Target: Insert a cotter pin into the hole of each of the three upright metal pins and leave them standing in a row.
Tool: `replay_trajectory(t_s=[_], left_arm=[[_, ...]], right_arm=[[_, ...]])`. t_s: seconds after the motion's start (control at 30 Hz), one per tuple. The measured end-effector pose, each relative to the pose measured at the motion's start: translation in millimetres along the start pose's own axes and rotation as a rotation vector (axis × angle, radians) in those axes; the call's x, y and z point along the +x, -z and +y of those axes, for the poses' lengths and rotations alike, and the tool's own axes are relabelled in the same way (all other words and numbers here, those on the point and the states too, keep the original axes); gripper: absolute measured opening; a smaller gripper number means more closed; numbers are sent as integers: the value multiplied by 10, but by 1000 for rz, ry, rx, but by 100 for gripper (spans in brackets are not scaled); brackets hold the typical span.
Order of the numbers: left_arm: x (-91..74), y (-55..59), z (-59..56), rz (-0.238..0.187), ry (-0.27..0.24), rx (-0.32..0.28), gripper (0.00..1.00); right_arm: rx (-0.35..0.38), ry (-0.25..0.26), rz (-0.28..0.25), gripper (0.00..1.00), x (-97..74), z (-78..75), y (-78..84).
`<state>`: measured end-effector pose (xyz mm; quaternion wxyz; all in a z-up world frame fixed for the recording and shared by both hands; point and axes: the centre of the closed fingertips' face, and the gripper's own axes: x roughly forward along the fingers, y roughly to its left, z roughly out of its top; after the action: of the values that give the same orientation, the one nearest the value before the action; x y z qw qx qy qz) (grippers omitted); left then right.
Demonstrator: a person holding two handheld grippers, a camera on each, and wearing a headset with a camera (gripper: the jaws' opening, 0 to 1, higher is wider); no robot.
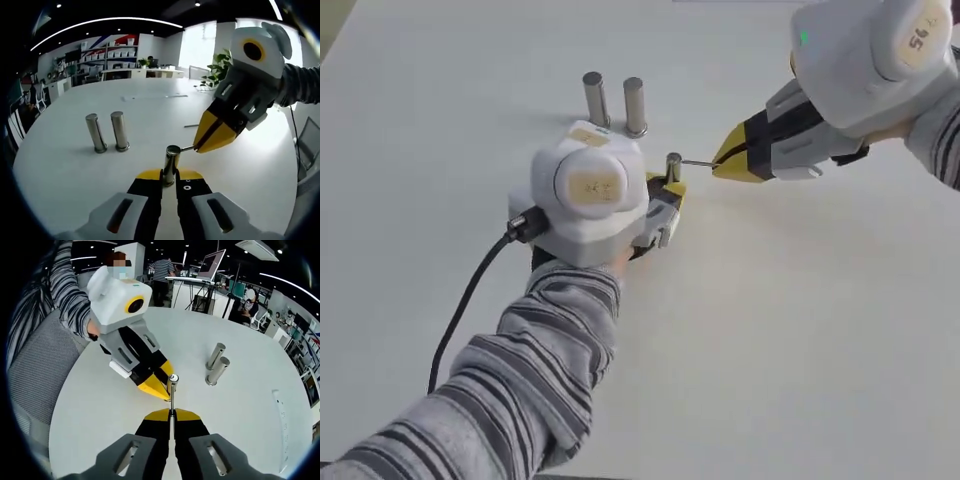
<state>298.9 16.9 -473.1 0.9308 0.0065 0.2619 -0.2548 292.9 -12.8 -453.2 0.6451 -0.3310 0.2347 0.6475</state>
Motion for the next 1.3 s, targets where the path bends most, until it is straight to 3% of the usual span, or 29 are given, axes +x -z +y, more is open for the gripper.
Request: replay_trajectory(t_s=[0.6, 1.3], left_arm=[[-5, 23, -33, 20, 83, 62, 6], [9, 39, -55, 45, 105, 90, 6]], right_arm=[[-38, -20, -17, 0, 43, 15, -58], [-73, -37, -5, 0, 50, 31, -144]])
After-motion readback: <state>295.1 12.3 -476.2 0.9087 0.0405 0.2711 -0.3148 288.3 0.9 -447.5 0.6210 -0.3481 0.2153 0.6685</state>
